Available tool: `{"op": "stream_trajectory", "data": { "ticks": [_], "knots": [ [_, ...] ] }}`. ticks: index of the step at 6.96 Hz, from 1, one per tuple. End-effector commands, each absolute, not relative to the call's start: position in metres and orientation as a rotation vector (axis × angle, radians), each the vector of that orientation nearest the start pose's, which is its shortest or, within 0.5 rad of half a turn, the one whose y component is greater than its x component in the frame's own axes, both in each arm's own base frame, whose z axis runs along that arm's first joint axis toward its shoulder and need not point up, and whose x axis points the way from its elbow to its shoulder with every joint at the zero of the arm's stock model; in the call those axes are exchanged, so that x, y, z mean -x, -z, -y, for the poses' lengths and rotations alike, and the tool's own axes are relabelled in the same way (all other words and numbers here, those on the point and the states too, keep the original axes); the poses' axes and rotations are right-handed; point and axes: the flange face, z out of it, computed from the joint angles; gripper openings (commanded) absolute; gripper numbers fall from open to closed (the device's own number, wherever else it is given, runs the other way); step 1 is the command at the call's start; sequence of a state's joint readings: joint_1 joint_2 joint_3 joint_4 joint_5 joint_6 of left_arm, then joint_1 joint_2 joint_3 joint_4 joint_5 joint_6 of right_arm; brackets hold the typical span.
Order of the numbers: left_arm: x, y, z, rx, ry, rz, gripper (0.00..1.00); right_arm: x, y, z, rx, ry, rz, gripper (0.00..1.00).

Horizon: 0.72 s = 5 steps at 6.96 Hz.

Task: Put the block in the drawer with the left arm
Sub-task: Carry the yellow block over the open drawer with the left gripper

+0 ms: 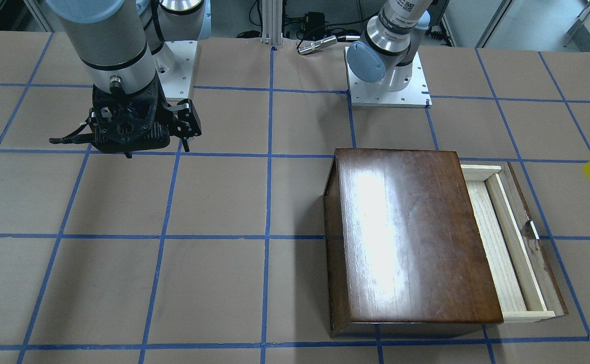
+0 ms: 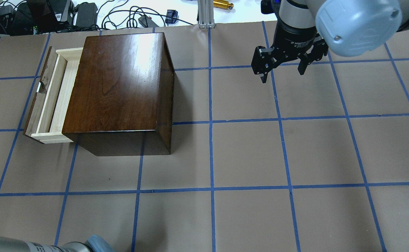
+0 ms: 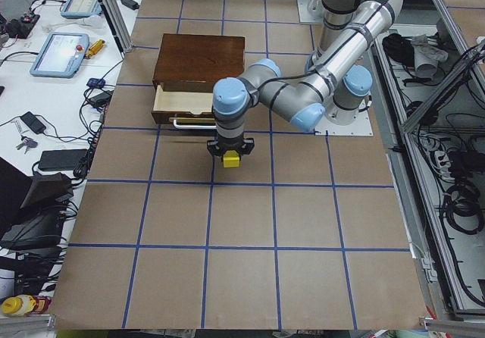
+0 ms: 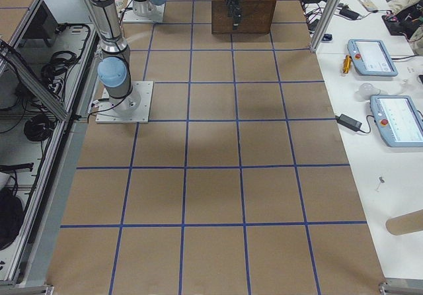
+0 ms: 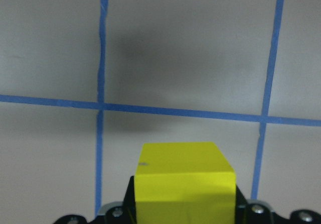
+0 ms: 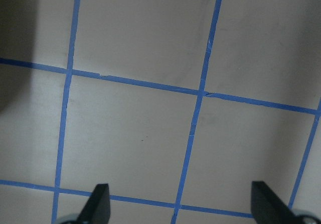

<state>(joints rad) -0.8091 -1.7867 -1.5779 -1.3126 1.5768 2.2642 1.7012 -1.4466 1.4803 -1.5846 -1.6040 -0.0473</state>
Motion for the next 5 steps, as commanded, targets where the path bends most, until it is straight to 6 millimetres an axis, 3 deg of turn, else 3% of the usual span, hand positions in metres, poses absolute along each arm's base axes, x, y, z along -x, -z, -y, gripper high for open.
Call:
{"op": "stream_trajectory", "data": {
  "ticks": [1, 3, 4, 5],
  "knots": [
    [-0.180, -0.416, 0.571, -2.135, 0.029, -2.205, 0.00, -0.199, -0.469, 0.521, 0.283, -0.029, -3.163, 1.00],
    [-0.093, -0.410, 0.596, -2.109, 0.058, -2.248, 0.00, -0.200, -0.469, 0.521, 0.280, -0.029, -3.162, 1.00],
    [-0.082, -0.395, 0.604, -2.102, 0.066, -2.254, 0.00, -0.199, -0.469, 0.521, 0.280, -0.029, -3.164, 1.00],
    [-0.083, -0.379, 0.607, -2.130, 0.050, -2.258, 0.00, -0.200, -0.469, 0.521, 0.283, -0.030, -3.162, 1.00]
  ]
}}
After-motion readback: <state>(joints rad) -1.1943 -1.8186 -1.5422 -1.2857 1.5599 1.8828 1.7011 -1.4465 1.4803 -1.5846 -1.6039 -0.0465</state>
